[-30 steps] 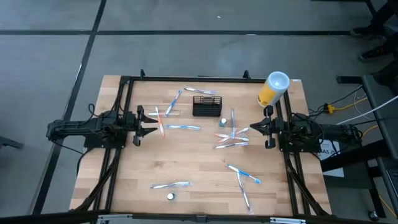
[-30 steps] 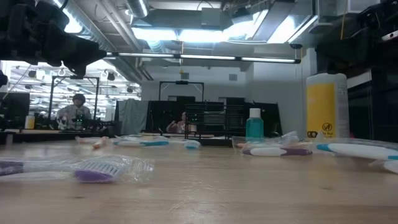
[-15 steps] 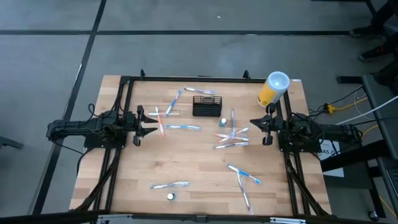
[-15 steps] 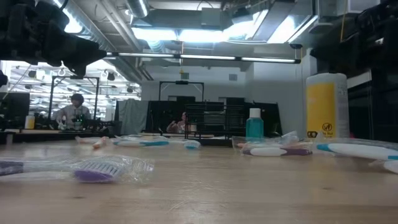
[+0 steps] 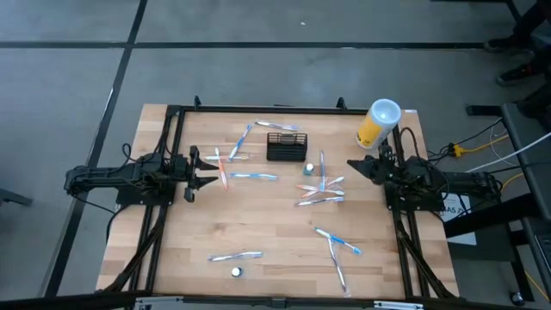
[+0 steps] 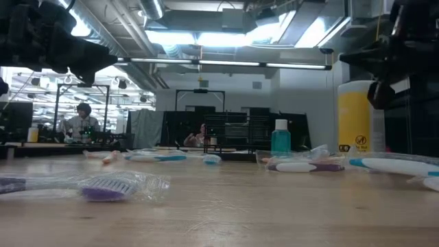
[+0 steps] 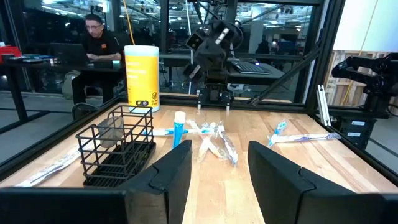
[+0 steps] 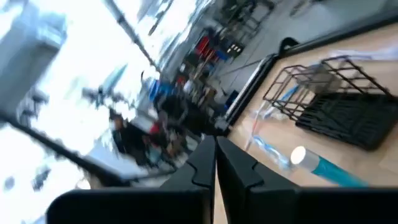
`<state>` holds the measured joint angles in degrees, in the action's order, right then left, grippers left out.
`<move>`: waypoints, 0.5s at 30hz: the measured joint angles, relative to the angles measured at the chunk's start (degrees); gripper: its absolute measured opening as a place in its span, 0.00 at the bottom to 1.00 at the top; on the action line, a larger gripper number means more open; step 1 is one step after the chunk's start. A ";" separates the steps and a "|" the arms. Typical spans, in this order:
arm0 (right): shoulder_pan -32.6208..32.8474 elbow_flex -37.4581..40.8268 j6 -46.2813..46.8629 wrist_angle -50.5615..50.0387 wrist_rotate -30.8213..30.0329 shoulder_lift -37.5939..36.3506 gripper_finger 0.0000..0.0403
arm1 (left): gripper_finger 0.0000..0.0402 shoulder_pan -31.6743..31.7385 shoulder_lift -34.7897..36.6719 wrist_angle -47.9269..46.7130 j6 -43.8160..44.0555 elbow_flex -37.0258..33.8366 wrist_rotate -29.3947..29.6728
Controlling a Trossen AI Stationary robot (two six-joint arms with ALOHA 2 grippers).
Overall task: Pick & Place toothbrushing station
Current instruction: Put the blue mouthwash into the black mesh organizer
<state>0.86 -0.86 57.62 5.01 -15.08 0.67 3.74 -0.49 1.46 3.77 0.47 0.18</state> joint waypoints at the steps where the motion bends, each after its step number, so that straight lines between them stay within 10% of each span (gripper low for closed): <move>1: 0.00 0.00 3.46 0.12 -2.01 0.00 0.04 | 0.38 -0.01 0.01 -0.01 0.00 0.01 0.00; 7: 1.64 0.00 7.77 5.71 -5.47 0.00 0.04 | 0.38 -0.01 0.01 0.01 0.00 0.01 0.49; 15: 7.62 -0.06 -9.34 38.14 -1.98 3.97 0.04 | 0.38 -0.03 0.00 15.95 13.07 0.00 0.83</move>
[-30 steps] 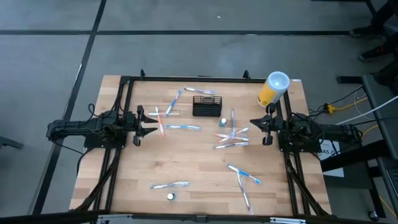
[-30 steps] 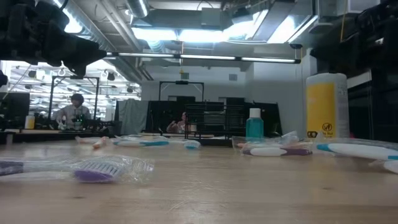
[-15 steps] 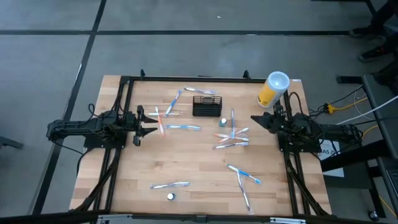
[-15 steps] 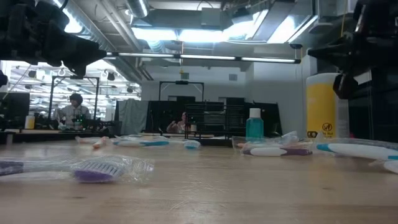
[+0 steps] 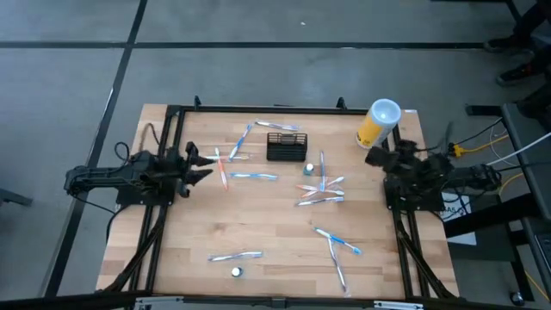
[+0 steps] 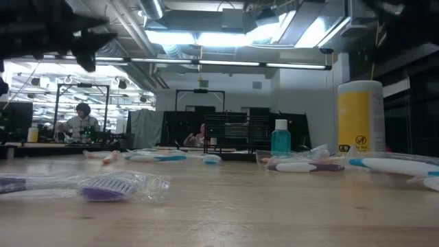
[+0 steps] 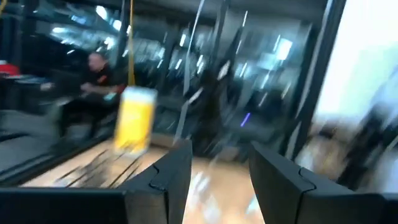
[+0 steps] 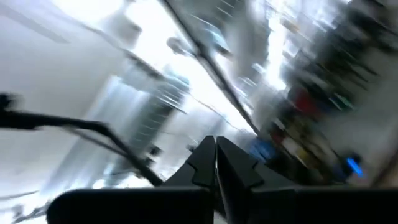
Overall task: Pick & Place toothbrushing station
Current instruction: Put the blue mouthwash into the black mesh organizer
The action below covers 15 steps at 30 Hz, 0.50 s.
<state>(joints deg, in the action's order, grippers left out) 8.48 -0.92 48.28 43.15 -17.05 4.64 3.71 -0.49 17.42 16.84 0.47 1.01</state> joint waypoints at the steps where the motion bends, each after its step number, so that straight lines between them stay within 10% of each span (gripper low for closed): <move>1: 0.95 -0.08 -3.53 4.70 0.35 1.50 0.04 | 0.38 0.01 0.00 2.96 4.13 0.00 -0.05; 7: 5.47 -6.88 -19.09 15.70 3.84 15.52 0.04 | 0.38 0.02 -0.04 17.25 21.99 0.00 5.74; 15: 6.59 -34.21 -37.53 14.47 25.78 37.04 0.04 | 0.38 -0.02 -0.02 41.15 15.43 1.07 0.77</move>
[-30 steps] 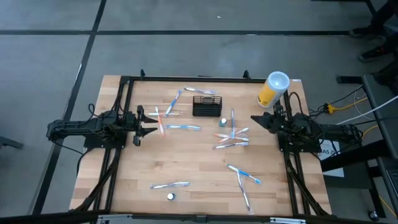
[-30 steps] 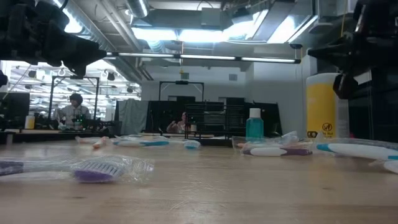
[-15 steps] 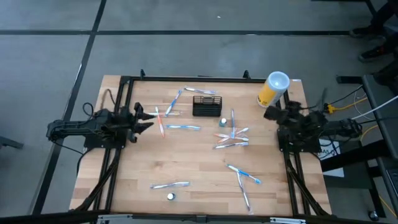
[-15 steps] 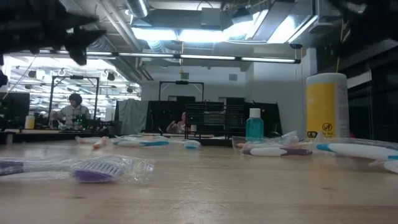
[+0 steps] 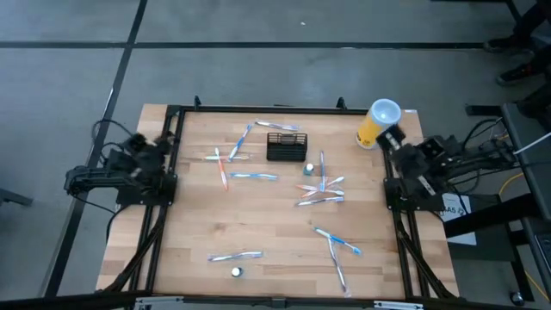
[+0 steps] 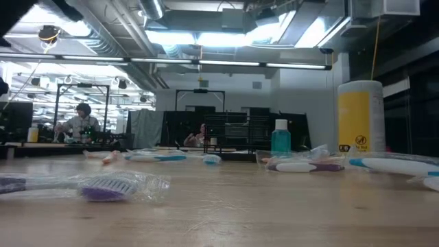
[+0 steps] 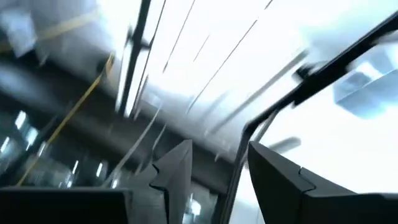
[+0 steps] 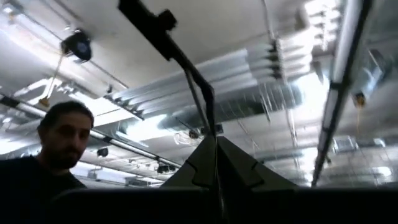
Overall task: Pick & Place toothbrushing station
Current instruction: Put the blue mouthwash into the black mesh organizer
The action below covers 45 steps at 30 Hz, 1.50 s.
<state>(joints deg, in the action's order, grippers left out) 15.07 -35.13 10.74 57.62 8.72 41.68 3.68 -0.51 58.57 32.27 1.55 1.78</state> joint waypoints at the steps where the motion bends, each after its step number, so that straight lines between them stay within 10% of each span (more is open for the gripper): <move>1: 0.09 -3.96 -0.72 -0.28 0.14 2.22 0.04 | 0.38 0.00 0.00 2.12 -1.78 0.86 -0.01; 12: -3.17 -45.08 -4.72 -54.56 2.04 12.67 0.04 | 0.38 0.00 -12.73 2.68 -19.46 17.88 -13.32; 24: -3.98 -64.16 15.07 -106.14 -27.34 20.82 0.04 | 0.38 0.33 -37.94 -7.03 -25.00 44.33 -14.34; 28: -4.03 -64.09 31.49 -123.56 -33.24 25.91 0.04 | 0.37 1.64 -38.69 -34.14 -27.53 55.33 -2.73; 35: -4.00 -64.07 49.15 -137.29 -34.64 36.01 0.07 | 0.35 2.18 -38.64 -81.82 -20.81 70.48 35.02; 45: -9.74 -59.21 55.97 -135.98 -27.23 48.94 0.28 | 0.35 2.15 -38.47 -115.96 8.29 71.05 46.02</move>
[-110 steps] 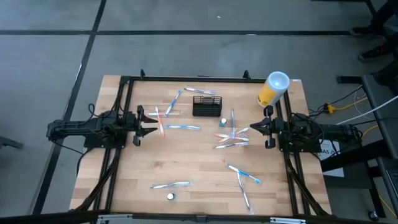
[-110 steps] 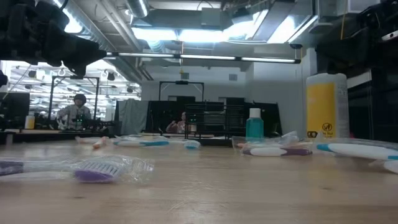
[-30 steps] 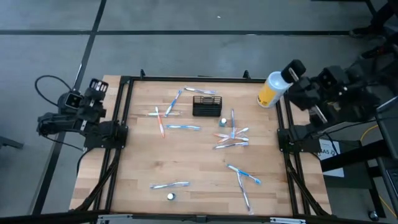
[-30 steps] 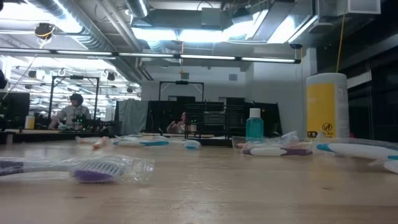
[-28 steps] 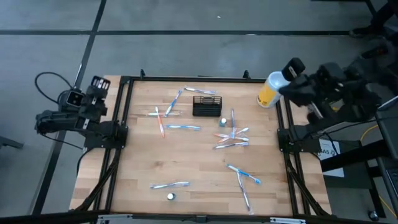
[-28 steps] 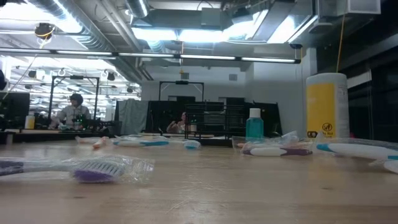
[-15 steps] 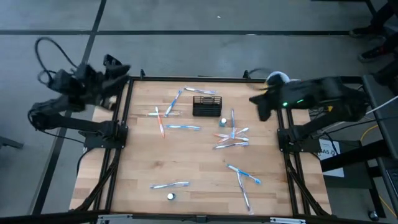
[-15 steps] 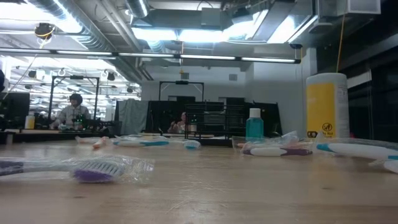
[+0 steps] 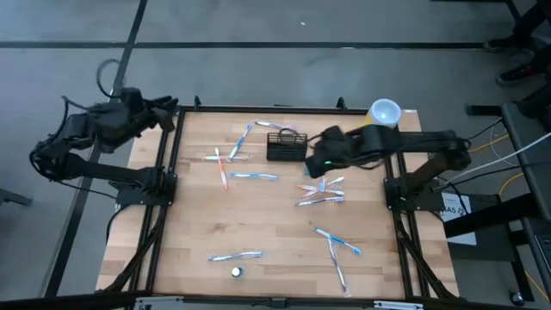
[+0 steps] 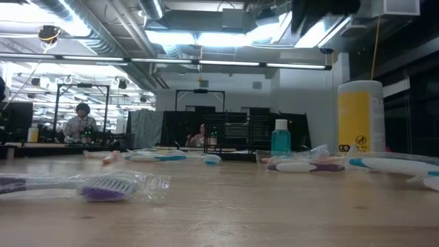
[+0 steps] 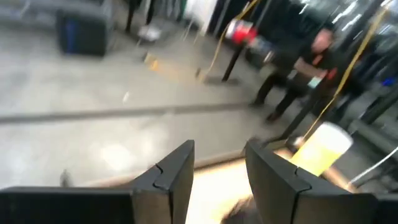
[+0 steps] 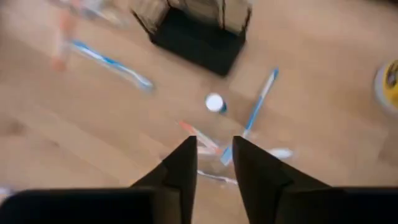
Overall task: Pick & Place toothbrushing station
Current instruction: Put the blue mouthwash into the black mesh organizer
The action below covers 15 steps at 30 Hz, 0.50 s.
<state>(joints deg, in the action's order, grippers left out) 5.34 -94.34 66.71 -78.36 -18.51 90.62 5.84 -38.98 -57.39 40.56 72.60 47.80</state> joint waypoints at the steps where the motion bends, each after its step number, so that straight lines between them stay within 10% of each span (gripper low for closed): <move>1: -0.55 1.97 0.87 1.59 1.55 0.86 0.30 | 0.35 0.01 -0.20 -2.81 2.24 0.00 -0.30; 7: -3.46 16.26 4.78 21.17 7.89 1.83 0.41 | 0.35 -0.33 -0.68 -9.40 6.42 -0.02 -4.13; 15: -4.83 20.48 7.88 20.33 4.17 1.02 0.57 | 0.35 -1.35 -0.52 -9.26 6.37 -0.02 -6.37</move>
<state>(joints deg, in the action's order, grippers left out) 0.51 -73.87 74.59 -58.03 -14.34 91.64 4.49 -39.50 -66.65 46.94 72.58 41.43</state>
